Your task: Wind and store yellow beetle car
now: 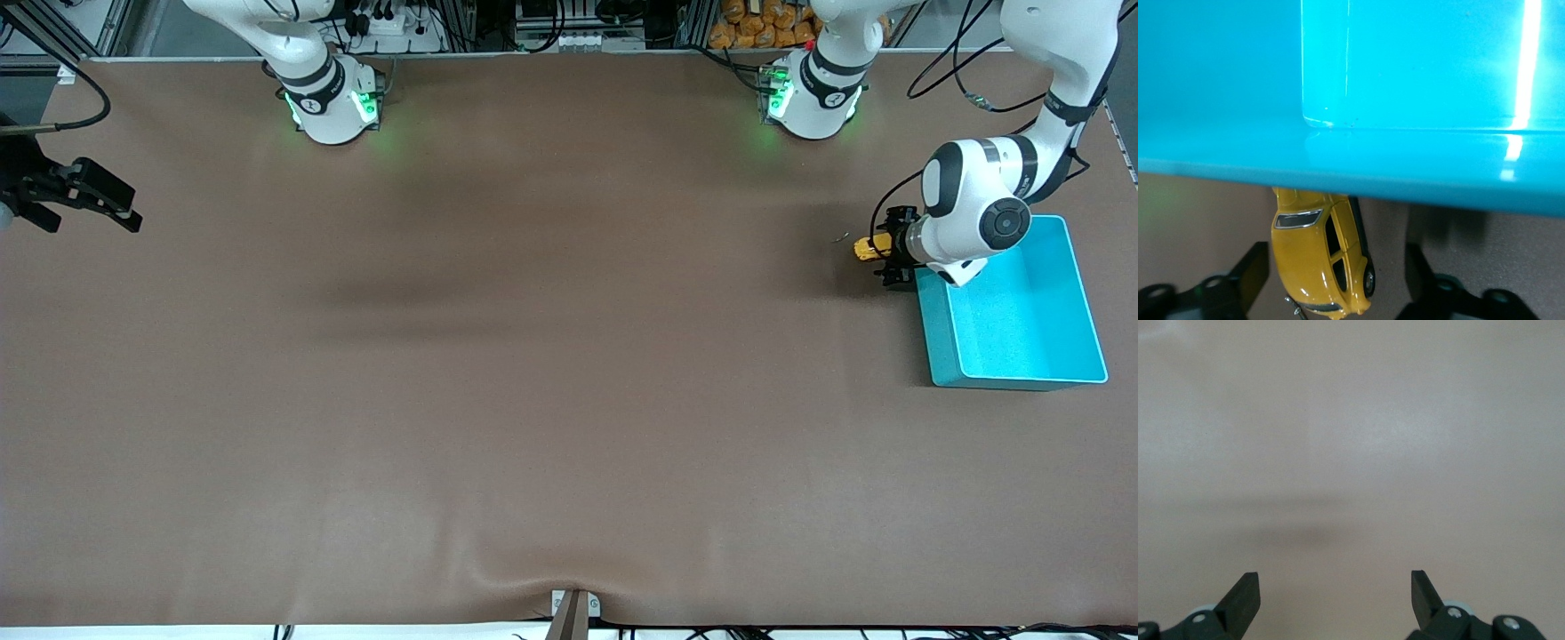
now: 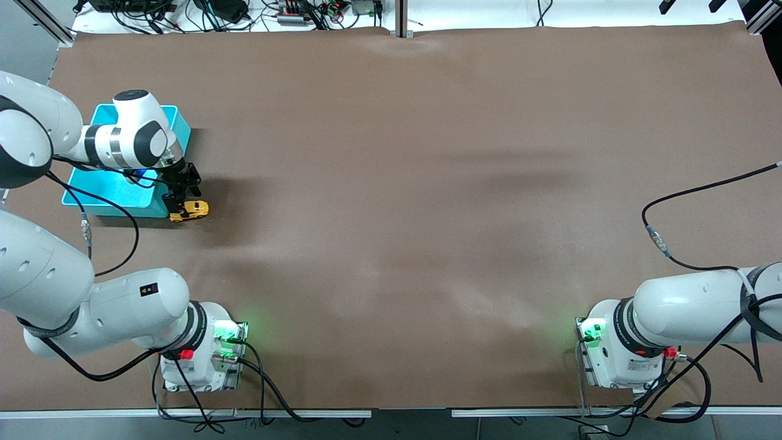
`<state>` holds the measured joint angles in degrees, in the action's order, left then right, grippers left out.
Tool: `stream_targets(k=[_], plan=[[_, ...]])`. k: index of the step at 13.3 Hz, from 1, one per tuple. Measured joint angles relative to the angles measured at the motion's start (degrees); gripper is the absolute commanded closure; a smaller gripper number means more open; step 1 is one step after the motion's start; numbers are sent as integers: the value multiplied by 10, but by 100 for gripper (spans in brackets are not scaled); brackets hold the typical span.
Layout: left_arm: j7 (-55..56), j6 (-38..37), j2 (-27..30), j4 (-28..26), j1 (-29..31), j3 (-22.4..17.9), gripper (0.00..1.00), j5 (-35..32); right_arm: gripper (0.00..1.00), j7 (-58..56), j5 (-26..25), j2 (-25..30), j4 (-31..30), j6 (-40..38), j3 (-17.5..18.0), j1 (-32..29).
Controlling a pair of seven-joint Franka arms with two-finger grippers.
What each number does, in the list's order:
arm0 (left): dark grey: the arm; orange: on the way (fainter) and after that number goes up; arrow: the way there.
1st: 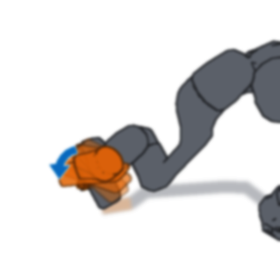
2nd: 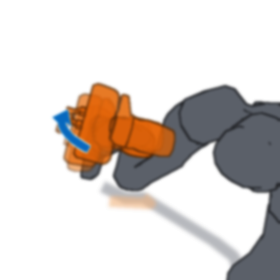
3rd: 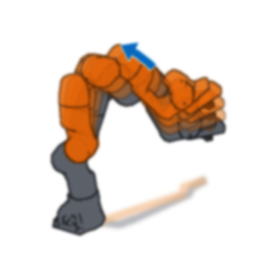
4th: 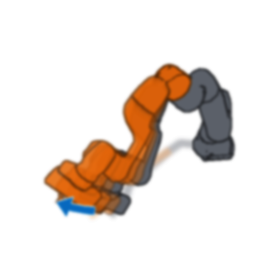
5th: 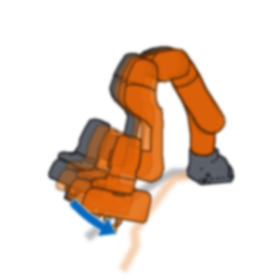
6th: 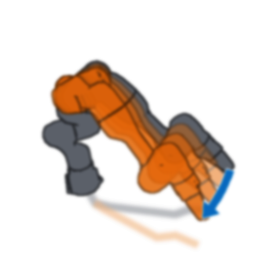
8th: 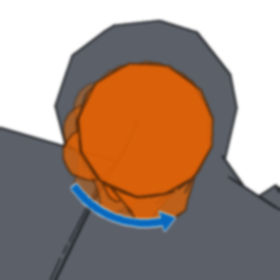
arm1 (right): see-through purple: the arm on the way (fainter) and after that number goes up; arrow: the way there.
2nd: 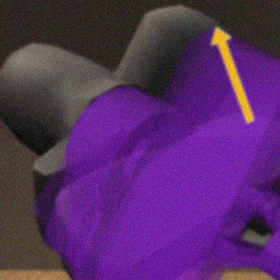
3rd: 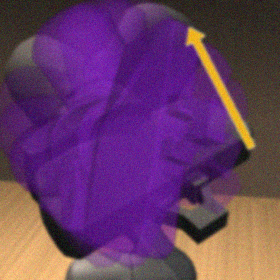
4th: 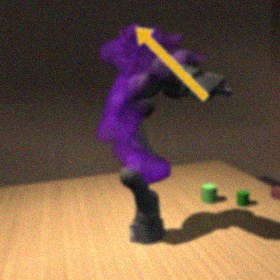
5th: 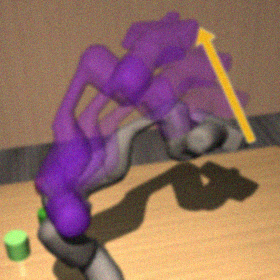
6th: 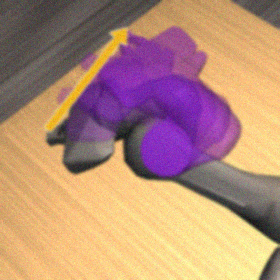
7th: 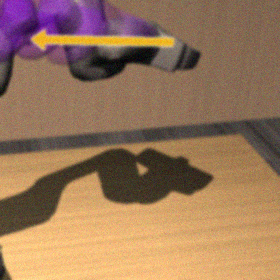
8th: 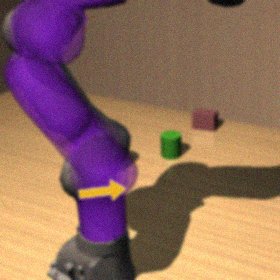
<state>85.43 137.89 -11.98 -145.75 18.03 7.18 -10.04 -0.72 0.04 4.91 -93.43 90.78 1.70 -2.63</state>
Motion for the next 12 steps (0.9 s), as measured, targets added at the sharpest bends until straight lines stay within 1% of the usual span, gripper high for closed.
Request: stream_targets(k=[1,2,4,5,6,7,9,11,12], plan=[[0,0,0,0,0,0,41,0,0,-7,0,1,-1,-1,-3,0],[0,0,0,0,0,0,43,0,0,-16,0,1,-2,-1,-8,0],[0,0,1,-1,0,0,51,0,0,-27,0,1,-3,-1,-17,0],[0,0,2,-1,0,0,58,0,0,-30,0,1,-3,-1,-19,3],[1,0,4,-1,0,-1,68,0,0,-30,0,1,-3,-1,-27,13],[2,0,8,-1,1,-1,81,0,0,-30,0,1,-3,-1,-38,26],[6,1,13,-1,1,-7,90,0,0,-30,0,1,-3,1,-48,37],[10,3,14,-1,1,-10,100,0,0,-30,0,1,-3,1,-50,40],[12,4,14,0,1,-10,100,0,0,-30,0,0,-3,1,-50,40]])
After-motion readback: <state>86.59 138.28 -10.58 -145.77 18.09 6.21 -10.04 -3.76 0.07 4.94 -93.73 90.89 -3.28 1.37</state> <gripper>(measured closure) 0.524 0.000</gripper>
